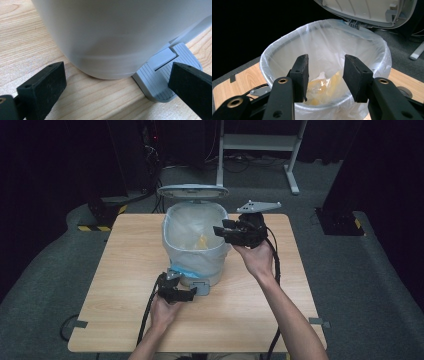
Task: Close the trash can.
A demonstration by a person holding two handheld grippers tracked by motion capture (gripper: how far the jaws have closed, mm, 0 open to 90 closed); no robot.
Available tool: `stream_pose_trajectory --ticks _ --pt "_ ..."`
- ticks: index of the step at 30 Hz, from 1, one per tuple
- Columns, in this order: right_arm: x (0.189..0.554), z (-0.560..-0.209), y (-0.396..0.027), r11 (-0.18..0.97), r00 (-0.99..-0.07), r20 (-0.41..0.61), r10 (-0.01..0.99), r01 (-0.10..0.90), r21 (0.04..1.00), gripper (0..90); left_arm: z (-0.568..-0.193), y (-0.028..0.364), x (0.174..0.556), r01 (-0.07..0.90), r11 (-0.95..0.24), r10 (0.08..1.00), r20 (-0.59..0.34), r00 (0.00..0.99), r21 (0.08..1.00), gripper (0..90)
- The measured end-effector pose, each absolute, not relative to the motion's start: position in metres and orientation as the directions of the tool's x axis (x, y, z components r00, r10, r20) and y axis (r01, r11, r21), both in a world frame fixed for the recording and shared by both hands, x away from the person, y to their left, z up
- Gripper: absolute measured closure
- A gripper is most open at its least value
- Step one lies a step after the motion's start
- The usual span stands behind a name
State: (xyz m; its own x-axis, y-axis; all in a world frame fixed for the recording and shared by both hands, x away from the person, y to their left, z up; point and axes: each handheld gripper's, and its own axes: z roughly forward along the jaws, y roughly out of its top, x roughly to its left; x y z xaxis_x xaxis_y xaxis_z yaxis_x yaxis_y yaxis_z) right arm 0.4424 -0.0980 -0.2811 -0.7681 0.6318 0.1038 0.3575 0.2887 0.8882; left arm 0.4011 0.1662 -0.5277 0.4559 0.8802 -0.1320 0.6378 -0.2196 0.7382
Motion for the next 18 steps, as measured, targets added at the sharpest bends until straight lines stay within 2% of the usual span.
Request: stream_pose_trajectory --ticks 18 --pt "0.432 -0.278 -0.111 0.248 -0.763 0.105 0.638 0.333 0.910 52.9 -0.528 0.166 0.401 0.638 -0.219 0.880 -0.133 0.456 0.739 1.6"
